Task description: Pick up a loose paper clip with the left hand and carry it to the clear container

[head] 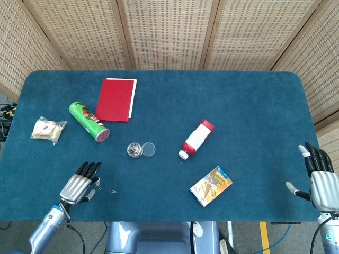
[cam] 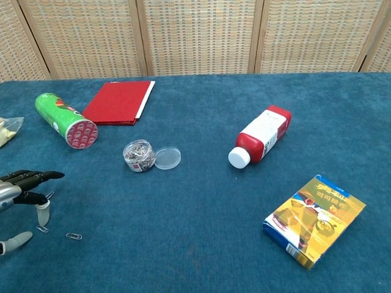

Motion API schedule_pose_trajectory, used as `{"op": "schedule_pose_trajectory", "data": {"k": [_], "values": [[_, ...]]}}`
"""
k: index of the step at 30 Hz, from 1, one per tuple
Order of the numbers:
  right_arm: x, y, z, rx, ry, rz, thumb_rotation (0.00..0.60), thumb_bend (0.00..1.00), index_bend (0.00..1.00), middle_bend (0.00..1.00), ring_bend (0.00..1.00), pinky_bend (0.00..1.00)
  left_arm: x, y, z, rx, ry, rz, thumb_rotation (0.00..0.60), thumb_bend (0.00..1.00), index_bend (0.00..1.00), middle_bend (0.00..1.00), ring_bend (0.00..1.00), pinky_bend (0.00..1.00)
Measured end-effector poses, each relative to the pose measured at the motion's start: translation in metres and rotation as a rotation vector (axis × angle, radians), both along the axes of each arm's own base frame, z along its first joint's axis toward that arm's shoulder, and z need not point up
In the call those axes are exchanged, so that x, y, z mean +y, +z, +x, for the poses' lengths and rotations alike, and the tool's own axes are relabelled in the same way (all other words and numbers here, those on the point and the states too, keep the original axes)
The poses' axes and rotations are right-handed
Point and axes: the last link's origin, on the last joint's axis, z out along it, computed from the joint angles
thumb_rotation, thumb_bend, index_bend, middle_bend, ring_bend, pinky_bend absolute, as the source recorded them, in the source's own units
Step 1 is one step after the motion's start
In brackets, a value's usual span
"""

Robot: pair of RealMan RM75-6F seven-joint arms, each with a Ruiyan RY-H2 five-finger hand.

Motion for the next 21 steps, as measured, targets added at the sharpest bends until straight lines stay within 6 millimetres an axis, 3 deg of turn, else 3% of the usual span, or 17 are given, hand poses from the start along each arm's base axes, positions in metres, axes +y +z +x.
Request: {"op": "schedule_pose_trajectory", "data": {"k": [14, 21], "values": [[0.0000, 0.0047, 0.0007, -0.023, 0.011, -0.011, 0.600, 0.00, 0.00, 0.00, 0.00, 0.00, 0.0021, -0.0077, 0.0016, -0.003, 0.005, 0.012, 0.600, 0.42, 0.67, 0.00, 0.00, 0.00], [0.0007, 0.0057, 0.0007, -0.023, 0.013, -0.014, 0.600, 0.00, 0.00, 0.00, 0.00, 0.00, 0.0035, -0.0074, 0.0020, -0.009, 0.006, 0.030, 0.600, 0.44, 0.68, 0.00, 0.00, 0.00]]}}
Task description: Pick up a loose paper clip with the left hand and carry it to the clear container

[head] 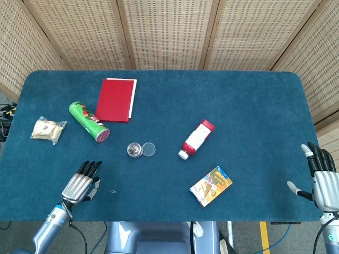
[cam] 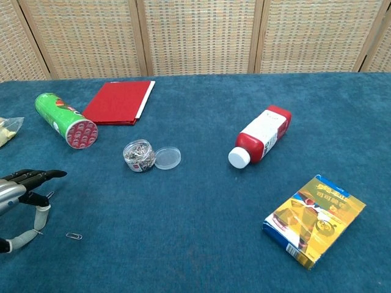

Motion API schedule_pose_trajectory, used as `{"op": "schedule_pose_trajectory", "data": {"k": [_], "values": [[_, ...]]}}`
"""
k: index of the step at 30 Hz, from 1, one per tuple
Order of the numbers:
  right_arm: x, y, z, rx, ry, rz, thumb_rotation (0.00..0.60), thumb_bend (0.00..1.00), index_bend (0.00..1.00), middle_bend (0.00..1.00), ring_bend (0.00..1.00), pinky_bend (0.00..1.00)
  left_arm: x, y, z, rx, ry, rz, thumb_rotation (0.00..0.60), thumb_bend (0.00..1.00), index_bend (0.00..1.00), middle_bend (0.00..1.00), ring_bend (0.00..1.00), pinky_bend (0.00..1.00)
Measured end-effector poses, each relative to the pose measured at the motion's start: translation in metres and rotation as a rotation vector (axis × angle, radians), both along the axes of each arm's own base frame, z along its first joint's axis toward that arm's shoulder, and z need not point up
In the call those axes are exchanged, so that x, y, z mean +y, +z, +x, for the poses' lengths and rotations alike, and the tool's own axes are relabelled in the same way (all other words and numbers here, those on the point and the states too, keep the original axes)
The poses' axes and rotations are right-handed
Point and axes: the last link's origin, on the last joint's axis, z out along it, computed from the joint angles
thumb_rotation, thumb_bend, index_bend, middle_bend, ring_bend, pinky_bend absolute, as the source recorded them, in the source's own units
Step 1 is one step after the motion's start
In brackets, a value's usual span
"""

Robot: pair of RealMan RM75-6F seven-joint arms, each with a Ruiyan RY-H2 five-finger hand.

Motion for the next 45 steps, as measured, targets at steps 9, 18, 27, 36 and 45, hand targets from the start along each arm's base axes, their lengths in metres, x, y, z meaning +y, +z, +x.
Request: {"op": "schedule_pose_trajectory", "data": {"k": [9, 18, 27, 36, 45], "values": [[0.001, 0.000, 0.001, 0.006, 0.002, 0.001, 0.600, 0.00, 0.00, 0.00, 0.00, 0.00, 0.001, 0.003, 0.003, -0.005, -0.006, 0.009, 0.600, 0.46, 0.69, 0.00, 0.00, 0.00], [0.001, -0.002, 0.002, 0.013, 0.004, 0.006, 0.600, 0.00, 0.00, 0.00, 0.00, 0.00, 0.016, 0.026, 0.015, -0.047, -0.031, 0.082, 0.600, 0.50, 0.70, 0.00, 0.00, 0.00], [-0.003, -0.004, -0.001, 0.030, -0.009, 0.018, 0.600, 0.00, 0.00, 0.00, 0.00, 0.00, 0.086, 0.045, 0.065, -0.082, -0.104, 0.165, 0.600, 0.50, 0.70, 0.00, 0.00, 0.00], [-0.006, -0.002, -0.005, 0.025, -0.029, 0.010, 0.600, 0.00, 0.00, 0.00, 0.00, 0.00, 0.142, 0.016, 0.116, 0.028, -0.202, 0.147, 0.600, 0.50, 0.70, 0.00, 0.00, 0.00], [-0.007, 0.000, -0.008, 0.013, -0.037, 0.009, 0.600, 0.00, 0.00, 0.00, 0.00, 0.00, 0.146, -0.008, 0.129, 0.126, -0.241, 0.130, 0.600, 0.50, 0.69, 0.00, 0.00, 0.00]]}}
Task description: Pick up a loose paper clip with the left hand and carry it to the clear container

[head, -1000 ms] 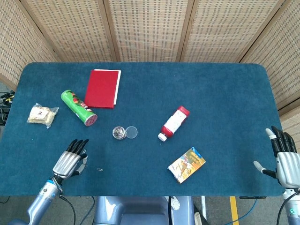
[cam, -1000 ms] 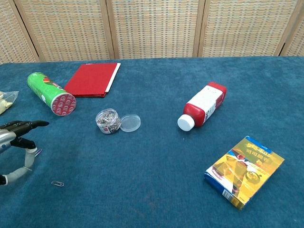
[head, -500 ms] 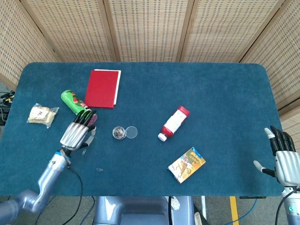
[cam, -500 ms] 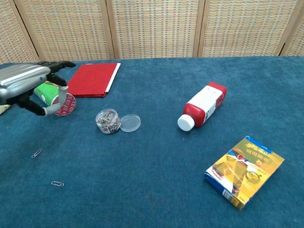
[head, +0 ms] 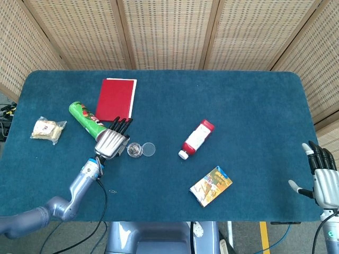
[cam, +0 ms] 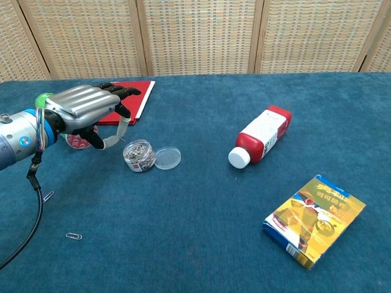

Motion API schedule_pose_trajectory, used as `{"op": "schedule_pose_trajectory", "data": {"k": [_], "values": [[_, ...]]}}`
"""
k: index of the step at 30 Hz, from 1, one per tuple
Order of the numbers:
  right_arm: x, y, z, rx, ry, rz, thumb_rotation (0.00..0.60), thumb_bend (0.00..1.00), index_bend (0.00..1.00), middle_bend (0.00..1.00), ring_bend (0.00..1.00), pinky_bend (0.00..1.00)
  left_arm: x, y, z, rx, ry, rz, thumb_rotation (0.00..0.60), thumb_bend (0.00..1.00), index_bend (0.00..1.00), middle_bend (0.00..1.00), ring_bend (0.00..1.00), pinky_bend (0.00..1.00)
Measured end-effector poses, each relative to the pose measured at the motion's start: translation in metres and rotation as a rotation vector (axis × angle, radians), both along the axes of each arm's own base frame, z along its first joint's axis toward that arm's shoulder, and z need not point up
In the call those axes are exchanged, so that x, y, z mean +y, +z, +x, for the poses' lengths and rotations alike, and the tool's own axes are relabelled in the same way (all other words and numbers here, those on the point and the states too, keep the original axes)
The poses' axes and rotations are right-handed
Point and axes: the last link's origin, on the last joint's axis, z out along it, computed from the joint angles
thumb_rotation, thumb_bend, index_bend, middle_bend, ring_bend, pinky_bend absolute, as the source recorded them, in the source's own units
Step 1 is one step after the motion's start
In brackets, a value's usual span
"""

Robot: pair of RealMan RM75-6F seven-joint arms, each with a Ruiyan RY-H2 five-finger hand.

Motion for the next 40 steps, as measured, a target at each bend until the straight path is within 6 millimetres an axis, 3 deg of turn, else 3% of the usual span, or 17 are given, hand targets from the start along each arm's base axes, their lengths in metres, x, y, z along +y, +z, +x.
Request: {"op": "schedule_pose_trajectory", "data": {"k": [6, 9, 11, 14, 17, 23, 28, 34, 40], "values": [[0.000, 0.003, -0.001, -0.012, -0.003, -0.008, 0.600, 0.00, 0.00, 0.00, 0.00, 0.00, -0.001, -0.008, 0.004, 0.006, -0.002, -0.009, 0.600, 0.50, 0.67, 0.00, 0.00, 0.00], [0.000, 0.005, -0.002, -0.014, -0.004, -0.011, 0.600, 0.00, 0.00, 0.00, 0.00, 0.00, -0.001, -0.012, 0.007, 0.000, -0.002, -0.014, 0.600, 0.40, 0.46, 0.00, 0.00, 0.00], [0.000, 0.004, -0.001, -0.012, -0.002, -0.008, 0.600, 0.00, 0.00, 0.00, 0.00, 0.00, -0.002, -0.012, 0.009, -0.013, 0.001, -0.019, 0.600, 0.26, 0.29, 0.00, 0.00, 0.00], [0.000, 0.004, -0.001, -0.012, 0.000, -0.009, 0.600, 0.00, 0.00, 0.00, 0.00, 0.00, -0.003, -0.009, 0.011, -0.025, 0.003, -0.027, 0.600, 0.18, 0.11, 0.00, 0.00, 0.00], [0.000, 0.004, -0.001, -0.012, -0.001, -0.011, 0.600, 0.00, 0.00, 0.00, 0.00, 0.00, -0.004, -0.005, 0.015, -0.047, 0.001, -0.032, 0.600, 0.17, 0.01, 0.00, 0.00, 0.00], [0.001, 0.004, 0.000, -0.010, 0.001, -0.009, 0.600, 0.00, 0.00, 0.00, 0.00, 0.00, -0.006, 0.014, 0.021, -0.102, -0.014, -0.010, 0.600, 0.12, 0.00, 0.00, 0.00, 0.00], [0.001, 0.002, 0.002, -0.007, 0.007, -0.002, 0.600, 0.00, 0.00, 0.00, 0.00, 0.00, -0.016, 0.053, 0.013, -0.166, -0.001, 0.076, 0.600, 0.00, 0.00, 0.00, 0.00, 0.00], [0.003, 0.001, 0.004, -0.006, 0.014, 0.001, 0.600, 0.00, 0.00, 0.00, 0.00, 0.00, -0.051, 0.116, -0.033, -0.226, 0.119, 0.224, 0.600, 0.00, 0.00, 0.00, 0.00, 0.00], [0.004, 0.002, 0.006, 0.001, 0.026, -0.005, 0.600, 0.00, 0.00, 0.00, 0.00, 0.00, -0.083, 0.142, -0.070, -0.310, 0.192, 0.278, 0.600, 0.00, 0.00, 0.00, 0.00, 0.00]]}}
